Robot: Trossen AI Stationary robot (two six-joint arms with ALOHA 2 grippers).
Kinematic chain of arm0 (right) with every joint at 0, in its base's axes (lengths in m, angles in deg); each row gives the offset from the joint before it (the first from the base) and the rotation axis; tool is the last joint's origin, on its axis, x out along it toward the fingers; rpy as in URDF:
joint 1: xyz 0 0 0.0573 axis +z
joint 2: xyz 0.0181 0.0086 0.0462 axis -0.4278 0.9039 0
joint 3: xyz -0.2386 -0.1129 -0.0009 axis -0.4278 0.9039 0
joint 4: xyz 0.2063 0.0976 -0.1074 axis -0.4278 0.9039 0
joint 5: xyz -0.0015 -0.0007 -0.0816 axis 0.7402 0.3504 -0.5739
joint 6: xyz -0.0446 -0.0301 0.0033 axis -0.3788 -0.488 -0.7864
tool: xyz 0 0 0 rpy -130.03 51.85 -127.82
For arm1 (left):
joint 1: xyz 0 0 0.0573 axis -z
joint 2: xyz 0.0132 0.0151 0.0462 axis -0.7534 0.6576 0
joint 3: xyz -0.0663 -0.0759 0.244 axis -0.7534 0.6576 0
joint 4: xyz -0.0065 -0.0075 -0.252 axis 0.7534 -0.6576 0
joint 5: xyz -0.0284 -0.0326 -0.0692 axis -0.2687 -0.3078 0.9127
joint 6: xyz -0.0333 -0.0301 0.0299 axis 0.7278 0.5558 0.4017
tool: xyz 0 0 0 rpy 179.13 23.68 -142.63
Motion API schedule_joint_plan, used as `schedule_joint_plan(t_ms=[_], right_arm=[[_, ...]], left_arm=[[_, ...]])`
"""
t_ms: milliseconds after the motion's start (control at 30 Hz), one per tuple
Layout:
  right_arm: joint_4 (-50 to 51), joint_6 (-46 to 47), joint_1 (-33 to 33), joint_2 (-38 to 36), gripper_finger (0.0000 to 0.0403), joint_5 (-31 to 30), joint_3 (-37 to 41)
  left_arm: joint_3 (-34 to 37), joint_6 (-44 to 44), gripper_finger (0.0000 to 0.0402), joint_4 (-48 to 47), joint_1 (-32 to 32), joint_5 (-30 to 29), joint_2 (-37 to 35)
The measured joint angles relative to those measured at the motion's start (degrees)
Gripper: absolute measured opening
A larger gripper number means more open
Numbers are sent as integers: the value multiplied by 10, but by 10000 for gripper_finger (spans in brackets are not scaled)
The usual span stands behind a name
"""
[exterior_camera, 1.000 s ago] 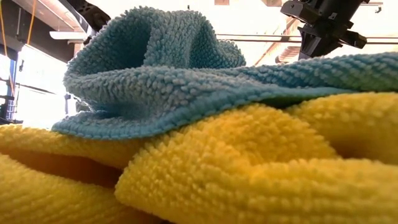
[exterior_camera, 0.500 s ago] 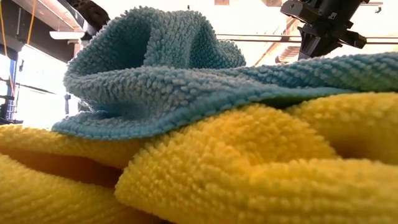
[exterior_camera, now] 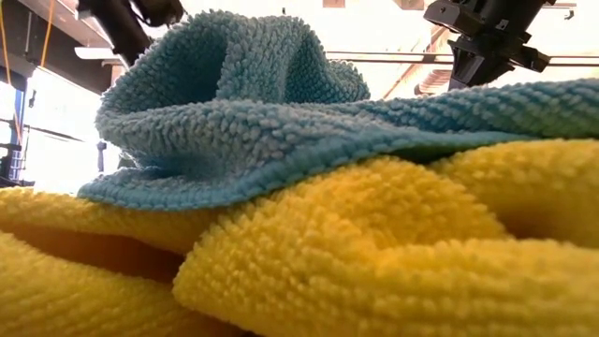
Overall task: Sort microfiber towel by color & place in baskets
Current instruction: Put the yellow towel into the right transparent bin
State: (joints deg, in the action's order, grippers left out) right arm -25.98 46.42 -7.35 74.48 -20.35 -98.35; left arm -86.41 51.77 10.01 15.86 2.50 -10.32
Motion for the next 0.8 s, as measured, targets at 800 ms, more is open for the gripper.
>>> schedule_joint_plan(t_ms=[800], right_arm=[[54, 231, 137, 0, 9, 272, 0]], left_arm=[[0, 59, 117, -1, 245, -53, -13]])
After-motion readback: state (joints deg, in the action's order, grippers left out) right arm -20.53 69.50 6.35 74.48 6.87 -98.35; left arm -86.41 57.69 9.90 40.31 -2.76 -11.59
